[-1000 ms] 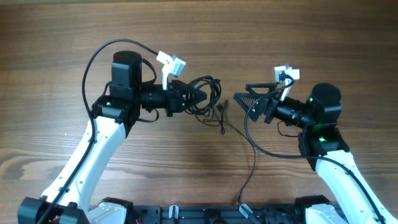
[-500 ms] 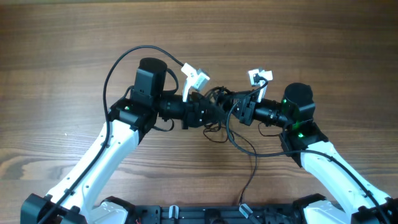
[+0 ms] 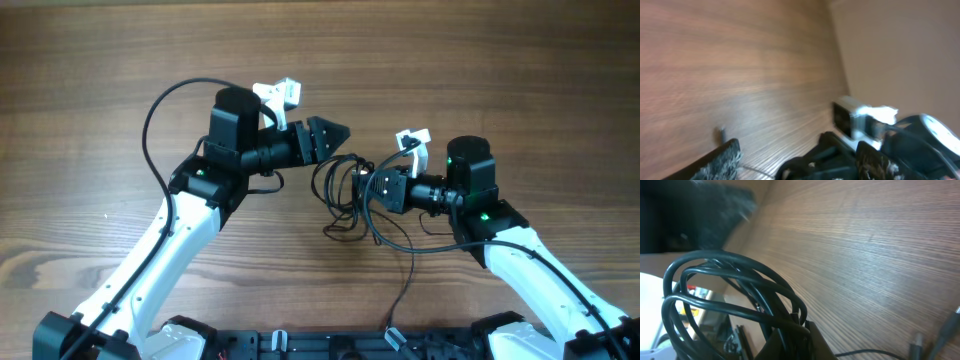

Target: Untangle cables

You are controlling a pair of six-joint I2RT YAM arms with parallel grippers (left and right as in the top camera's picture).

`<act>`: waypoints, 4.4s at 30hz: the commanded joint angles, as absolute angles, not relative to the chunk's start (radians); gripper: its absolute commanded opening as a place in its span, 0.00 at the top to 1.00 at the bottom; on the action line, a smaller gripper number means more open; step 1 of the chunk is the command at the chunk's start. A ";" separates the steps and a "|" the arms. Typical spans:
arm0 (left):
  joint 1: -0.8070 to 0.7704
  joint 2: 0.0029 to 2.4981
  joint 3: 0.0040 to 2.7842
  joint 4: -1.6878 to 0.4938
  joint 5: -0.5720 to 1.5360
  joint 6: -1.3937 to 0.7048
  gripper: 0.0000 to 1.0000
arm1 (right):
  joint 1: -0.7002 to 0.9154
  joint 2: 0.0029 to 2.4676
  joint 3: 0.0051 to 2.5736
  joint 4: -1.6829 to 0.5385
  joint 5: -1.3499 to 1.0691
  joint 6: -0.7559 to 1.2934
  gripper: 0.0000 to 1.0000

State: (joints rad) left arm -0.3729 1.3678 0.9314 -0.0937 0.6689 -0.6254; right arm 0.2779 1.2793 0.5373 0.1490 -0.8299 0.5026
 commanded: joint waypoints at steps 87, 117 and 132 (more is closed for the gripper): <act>-0.580 1.472 1.016 -0.303 0.237 -0.423 0.96 | 0.256 1.225 0.783 -0.353 -0.539 0.347 0.28; -0.363 1.384 1.016 -0.347 0.268 -0.508 0.13 | 0.239 1.367 0.783 -0.324 -0.696 0.220 0.21; -0.452 1.632 1.011 -0.580 0.264 -1.083 0.31 | 0.239 1.367 0.783 -0.355 -0.486 0.423 0.23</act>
